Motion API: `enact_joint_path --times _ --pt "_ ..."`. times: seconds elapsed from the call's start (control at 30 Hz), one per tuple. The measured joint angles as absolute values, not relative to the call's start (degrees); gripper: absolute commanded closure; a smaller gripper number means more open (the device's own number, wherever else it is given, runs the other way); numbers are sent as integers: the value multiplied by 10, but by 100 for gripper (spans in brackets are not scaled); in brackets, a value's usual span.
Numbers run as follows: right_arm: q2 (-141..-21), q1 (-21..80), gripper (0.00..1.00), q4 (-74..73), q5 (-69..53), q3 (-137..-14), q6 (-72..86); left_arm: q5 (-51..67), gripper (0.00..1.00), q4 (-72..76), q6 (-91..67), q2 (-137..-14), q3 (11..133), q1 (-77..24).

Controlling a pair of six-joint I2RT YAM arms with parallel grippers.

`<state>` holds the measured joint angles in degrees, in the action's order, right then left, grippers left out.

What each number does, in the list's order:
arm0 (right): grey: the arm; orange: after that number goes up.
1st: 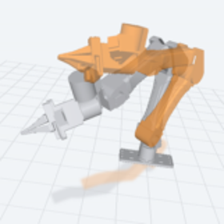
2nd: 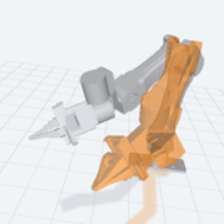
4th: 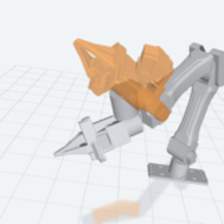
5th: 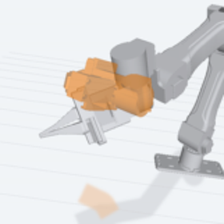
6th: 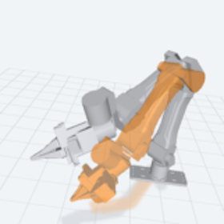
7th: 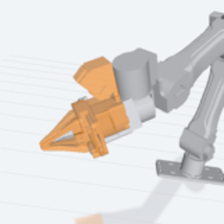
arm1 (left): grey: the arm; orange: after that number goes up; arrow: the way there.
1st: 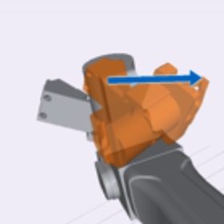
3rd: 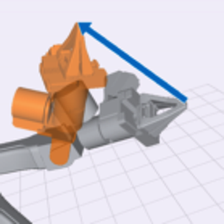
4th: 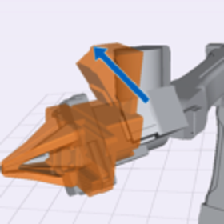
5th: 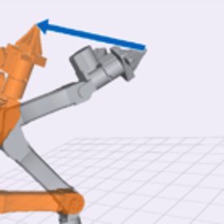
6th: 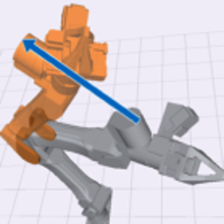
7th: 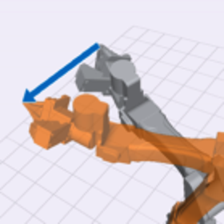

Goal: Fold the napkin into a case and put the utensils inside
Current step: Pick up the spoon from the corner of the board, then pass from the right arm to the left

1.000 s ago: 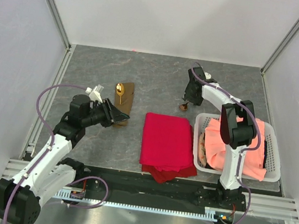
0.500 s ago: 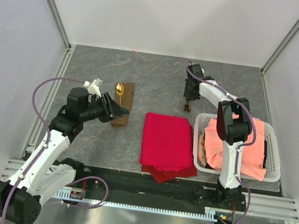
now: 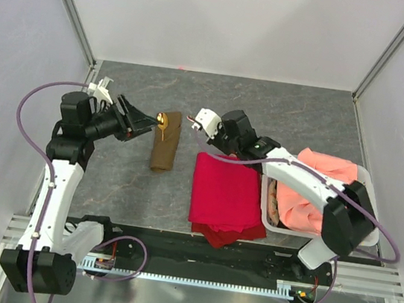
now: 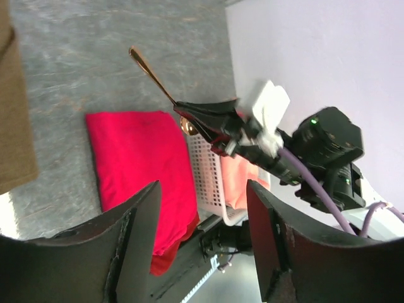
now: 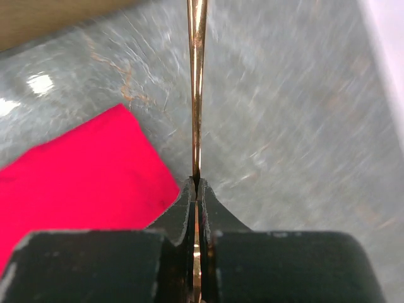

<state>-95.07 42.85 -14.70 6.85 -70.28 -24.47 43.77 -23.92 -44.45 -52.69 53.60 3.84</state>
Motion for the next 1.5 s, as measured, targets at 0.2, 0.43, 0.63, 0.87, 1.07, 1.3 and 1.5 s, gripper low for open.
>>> enact_joint_path --times 0.2,0.43,0.63,0.87,1.07,1.3,1.5 --pt "-843 445 100 -161 4 -643 -441 491 36 -239 -430 -552 556 38" --pt "-747 475 100 -293 -107 -625 -624 543 33 -230 -374 -577 542 -38" --pt "-716 479 100 -356 -169 -653 -689 567 32 -223 -327 -614 521 -122" --pt "-706 482 100 -386 -209 -654 -713 597 34 -217 -286 -668 518 -199" --pt "-706 482 100 -385 -218 -654 -712 608 45 -204 -273 -679 506 -234" --pt "-706 482 92 -370 -220 -654 -693 615 93 -199 -259 -690 494 -252" --pt "-715 482 2 -300 -194 -650 -542 532 98 -205 -258 -653 493 -253"
